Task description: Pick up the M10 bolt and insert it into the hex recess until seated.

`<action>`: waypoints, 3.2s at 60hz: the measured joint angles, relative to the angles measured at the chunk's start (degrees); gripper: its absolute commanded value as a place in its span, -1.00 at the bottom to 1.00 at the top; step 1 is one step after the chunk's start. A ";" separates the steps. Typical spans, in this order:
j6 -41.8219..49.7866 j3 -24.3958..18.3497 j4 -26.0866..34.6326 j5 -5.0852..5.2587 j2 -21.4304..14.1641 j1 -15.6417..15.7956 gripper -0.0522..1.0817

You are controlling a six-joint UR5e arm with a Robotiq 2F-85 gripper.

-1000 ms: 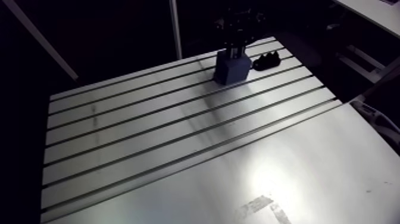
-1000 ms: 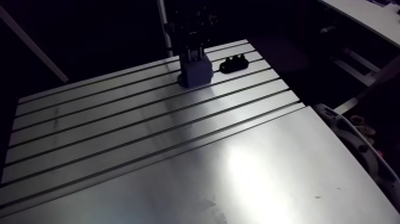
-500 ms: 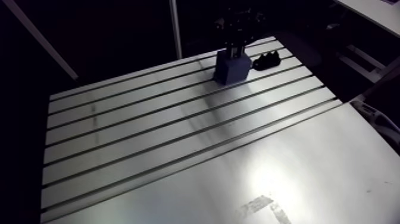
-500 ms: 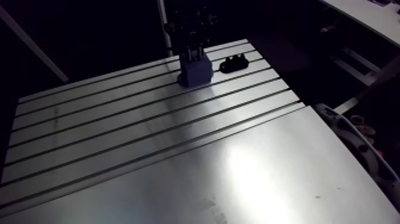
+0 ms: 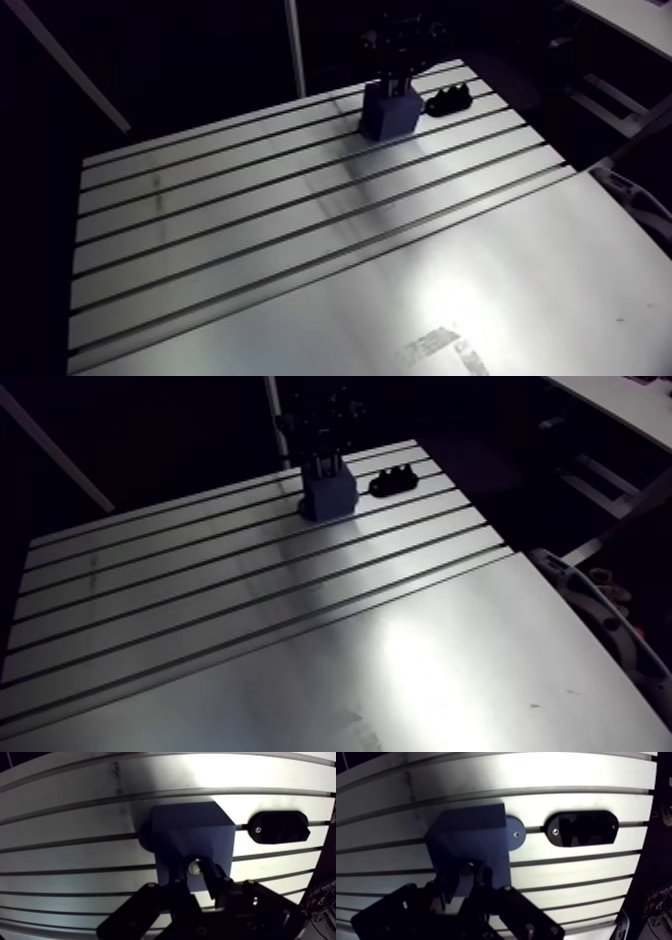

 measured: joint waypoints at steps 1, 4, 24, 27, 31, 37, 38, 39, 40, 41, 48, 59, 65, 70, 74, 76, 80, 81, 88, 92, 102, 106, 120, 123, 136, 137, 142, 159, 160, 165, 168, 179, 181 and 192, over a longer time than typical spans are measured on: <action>0.00 0.00 0.00 0.00 0.01 -0.01 0.26; 0.00 0.00 0.00 -0.02 0.02 -0.02 0.26; 0.00 -0.19 0.01 0.02 0.07 -0.06 0.26; -0.01 -0.23 0.00 0.03 0.06 -0.06 0.26; -0.02 -0.27 0.01 0.04 0.07 -0.07 0.26; -0.04 -0.31 0.00 0.07 0.06 -0.06 0.26; -0.04 -0.32 0.01 0.08 0.06 -0.05 0.26; -0.04 -0.32 0.01 0.08 0.06 -0.05 0.26; -0.04 -0.32 0.01 0.09 0.06 -0.04 0.26; -0.04 -0.32 0.00 0.09 0.06 -0.04 0.26; -0.03 -0.32 0.00 0.11 0.05 0.01 0.26; -0.01 -0.33 0.01 0.12 0.05 0.02 0.28; -0.02 -0.32 0.01 0.11 0.05 -0.01 0.28; -0.03 -0.27 0.00 0.09 0.05 -0.06 0.28; -0.04 -0.25 0.01 0.07 0.05 -0.10 0.29; -0.05 -0.26 0.01 0.06 0.06 -0.11 0.30; -0.07 -0.27 0.01 0.05 0.05 -0.13 0.30; -0.07 -0.27 0.01 0.05 0.06 -0.13 0.30; -0.08 -0.31 0.01 0.04 0.06 -0.13 0.32; -0.09 -0.36 0.01 0.04 0.06 -0.12 0.33; -0.09 -0.45 0.01 0.04 0.05 -0.04 0.35; -0.09 -0.45 0.01 0.04 0.06 -0.02 0.35; -0.10 -0.38 0.01 0.04 0.05 0.01 0.38; -0.10 -0.37 0.01 0.04 0.05 0.01 0.39; -0.21 -0.39 0.03 0.05 0.05 -0.03 0.40; -0.23 -0.40 0.03 0.05 0.05 -0.04 0.40; -0.45 -0.45 0.06 0.06 0.06 -0.09 0.40; -2.56 -0.50 0.15 0.19 0.02 -0.12 0.40; -2.74 -0.50 0.16 0.19 0.01 -0.12 0.40; -3.63 -0.51 0.20 0.19 -0.05 -0.10 0.40; -4.28 -0.52 0.22 0.18 -0.08 -0.07 0.40; -7.33 -0.60 0.28 0.13 -0.29 -0.02 0.40; -7.95 -0.63 0.30 0.12 -0.33 -0.01 0.40; -11.93 -0.67 0.49 -0.02 -0.49 0.06 0.40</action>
